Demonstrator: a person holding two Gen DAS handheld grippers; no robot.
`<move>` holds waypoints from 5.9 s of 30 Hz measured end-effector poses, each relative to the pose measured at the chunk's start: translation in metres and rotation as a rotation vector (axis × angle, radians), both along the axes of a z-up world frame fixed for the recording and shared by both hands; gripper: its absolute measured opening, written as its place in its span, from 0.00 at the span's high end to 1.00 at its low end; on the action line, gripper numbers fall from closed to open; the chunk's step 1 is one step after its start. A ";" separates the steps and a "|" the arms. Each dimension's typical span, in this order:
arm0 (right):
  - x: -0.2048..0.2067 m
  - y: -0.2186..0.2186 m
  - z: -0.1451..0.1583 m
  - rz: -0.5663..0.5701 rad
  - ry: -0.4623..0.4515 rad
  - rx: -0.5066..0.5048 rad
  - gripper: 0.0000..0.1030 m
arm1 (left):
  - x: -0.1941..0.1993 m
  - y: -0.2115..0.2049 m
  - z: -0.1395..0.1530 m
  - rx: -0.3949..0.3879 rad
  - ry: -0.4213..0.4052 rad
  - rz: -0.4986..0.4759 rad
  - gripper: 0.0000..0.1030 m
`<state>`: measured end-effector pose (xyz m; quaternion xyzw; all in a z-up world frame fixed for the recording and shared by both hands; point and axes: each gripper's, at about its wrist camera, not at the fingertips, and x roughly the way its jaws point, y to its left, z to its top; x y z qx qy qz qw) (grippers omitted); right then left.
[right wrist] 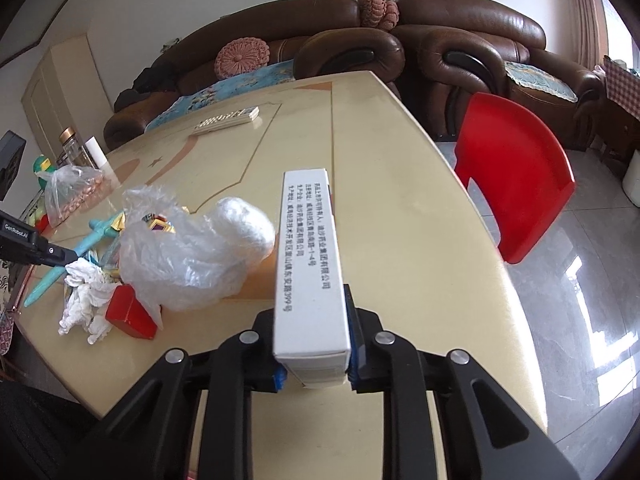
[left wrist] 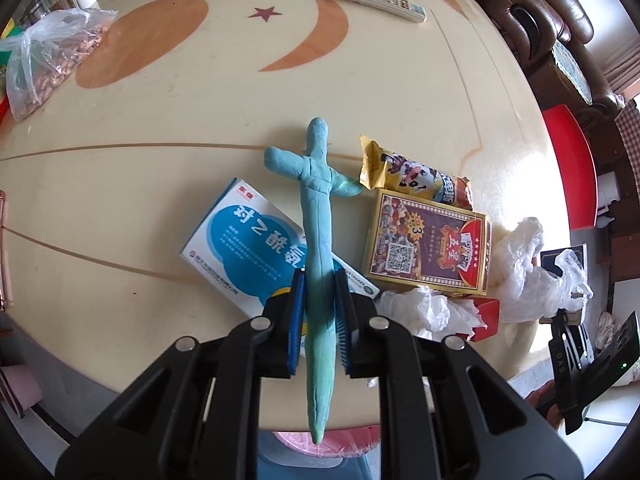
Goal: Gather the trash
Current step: 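Lift white box with right tool while left tool carries sword toward pink bin, then open right tool over pink bin while left tool releases sword into it, then move right tool toward clear plastic bag while left tool approaches blue medicine box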
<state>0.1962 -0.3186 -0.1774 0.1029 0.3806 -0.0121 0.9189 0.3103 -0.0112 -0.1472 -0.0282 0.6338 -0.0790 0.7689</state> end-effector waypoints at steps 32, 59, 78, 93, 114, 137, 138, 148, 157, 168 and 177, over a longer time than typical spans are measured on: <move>-0.044 0.032 0.069 -0.007 -0.138 -0.135 0.79 | -0.065 0.026 0.074 -0.021 -0.212 -0.061 0.85; -0.134 0.118 0.159 0.134 -0.244 -0.148 0.79 | -0.181 0.047 0.127 -0.085 -0.365 -0.148 0.85; -0.191 0.154 0.164 0.214 -0.241 -0.149 0.79 | -0.243 0.047 0.127 -0.097 -0.391 -0.206 0.85; -0.205 0.161 0.143 0.232 -0.179 -0.138 0.79 | -0.275 0.041 0.111 -0.063 -0.380 -0.269 0.85; -0.198 0.161 0.086 0.266 -0.022 -0.120 0.79 | -0.294 0.017 0.045 -0.039 -0.236 -0.348 0.85; -0.153 0.160 -0.053 0.309 0.346 -0.026 0.79 | -0.261 -0.010 -0.084 0.016 0.057 -0.376 0.87; -0.146 0.160 -0.071 0.310 0.389 -0.010 0.79 | -0.257 -0.012 -0.093 0.023 0.075 -0.373 0.87; -0.119 0.161 -0.193 0.306 0.690 -0.005 0.79 | -0.231 -0.025 -0.186 0.055 0.268 -0.350 0.87; -0.122 0.169 -0.200 0.314 0.685 -0.030 0.44 | -0.225 -0.022 -0.198 0.038 0.307 -0.323 0.58; -0.121 0.158 -0.194 0.281 0.671 0.017 0.44 | -0.224 -0.015 -0.196 0.042 0.296 -0.300 0.56; -0.122 0.159 -0.178 0.279 0.632 0.012 0.44 | -0.230 -0.008 -0.165 0.047 0.234 -0.281 0.54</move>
